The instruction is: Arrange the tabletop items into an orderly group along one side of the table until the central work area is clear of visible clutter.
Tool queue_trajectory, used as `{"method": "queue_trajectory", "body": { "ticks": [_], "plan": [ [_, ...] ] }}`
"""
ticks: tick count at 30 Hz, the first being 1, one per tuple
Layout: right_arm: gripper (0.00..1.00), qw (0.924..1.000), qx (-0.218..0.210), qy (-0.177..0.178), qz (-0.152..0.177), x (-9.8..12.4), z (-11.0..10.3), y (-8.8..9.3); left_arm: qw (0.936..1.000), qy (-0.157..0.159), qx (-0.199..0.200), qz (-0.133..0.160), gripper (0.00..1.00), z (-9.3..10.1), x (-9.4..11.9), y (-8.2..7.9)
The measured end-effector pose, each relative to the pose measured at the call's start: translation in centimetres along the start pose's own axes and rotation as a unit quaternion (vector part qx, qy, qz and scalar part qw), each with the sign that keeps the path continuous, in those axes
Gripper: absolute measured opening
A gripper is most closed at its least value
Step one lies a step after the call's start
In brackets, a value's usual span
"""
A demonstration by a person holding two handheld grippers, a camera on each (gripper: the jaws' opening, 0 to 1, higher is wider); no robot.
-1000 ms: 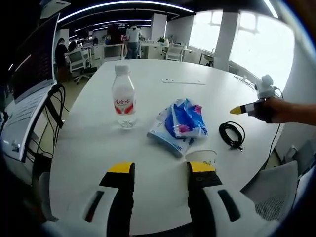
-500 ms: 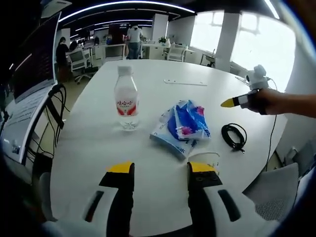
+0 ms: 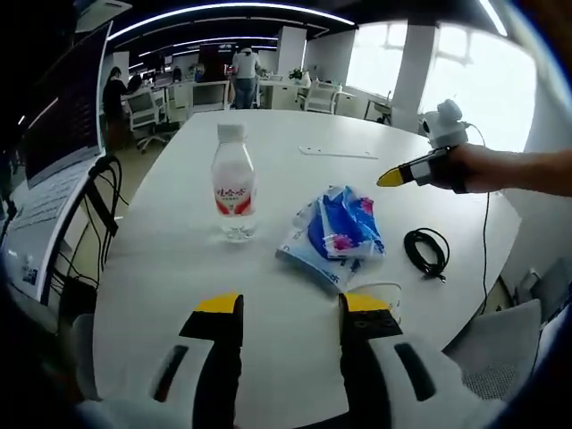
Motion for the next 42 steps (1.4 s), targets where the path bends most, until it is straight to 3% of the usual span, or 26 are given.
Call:
{"method": "queue_trajectory", "body": {
  "ticks": [8,17,23,27,29,31,33,34,42],
  "plan": [
    [0.2,0.9996,0.02,-0.007,-0.018,-1.5,-0.4,-0.8,1.0,-0.002,0.004,0.0,0.42,-0.3,0.1,0.2],
    [0.2,0.9953,0.072,-0.01,-0.063,-2.9,-1.7,-0.5,0.9999,-0.003,0.012,0.003,0.42,-0.3,0.4,0.4],
    [0.21,0.983,0.141,-0.014,-0.117,-3.7,-2.3,0.0,0.9999,-0.004,0.011,0.001,0.42,-0.3,0.6,0.8],
    [0.2,0.9608,0.222,-0.001,-0.167,-5.1,-0.6,-0.2,0.9999,-0.004,0.011,-0.001,0.42,-0.3,0.7,1.1],
    [0.19,0.9571,0.234,-0.004,-0.171,-5.8,-0.4,-0.2,0.9999,-0.005,0.011,-0.002,0.42,-0.3,0.8,1.2],
    [0.15,0.9548,0.24,-0.004,-0.176,-6.2,-0.2,-0.2,0.9999,-0.006,0.014,-0.003,0.42,-0.3,0.9,1.4],
    [0.04,0.9502,0.251,-0.003,-0.184,-6.5,0.0,-0.1,0.9999,-0.008,0.014,-0.003,0.42,-0.4,1.0,1.5],
    [0.0,0.9498,0.253,-0.001,-0.184,-6.6,0.2,0.0,0.9999,-0.008,0.014,-0.003,0.42,-0.4,1.0,1.5],
    [0.0,0.9554,0.236,-0.005,-0.177,-6.2,0.1,0.5,0.9998,-0.012,0.017,-0.002,0.42,-0.5,1.2,1.7]
  ]
}}
Point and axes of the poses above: the point that each gripper's makers call its tool centre point, and the gripper's own axes: x roughly backward along the fingers, z roughly to its right, y roughly out of its underside, the point moved 6 cm from there along x, roughly backward along the fingers, and after that the axes turned 8 degrees about -x, right-handed, at the moved point
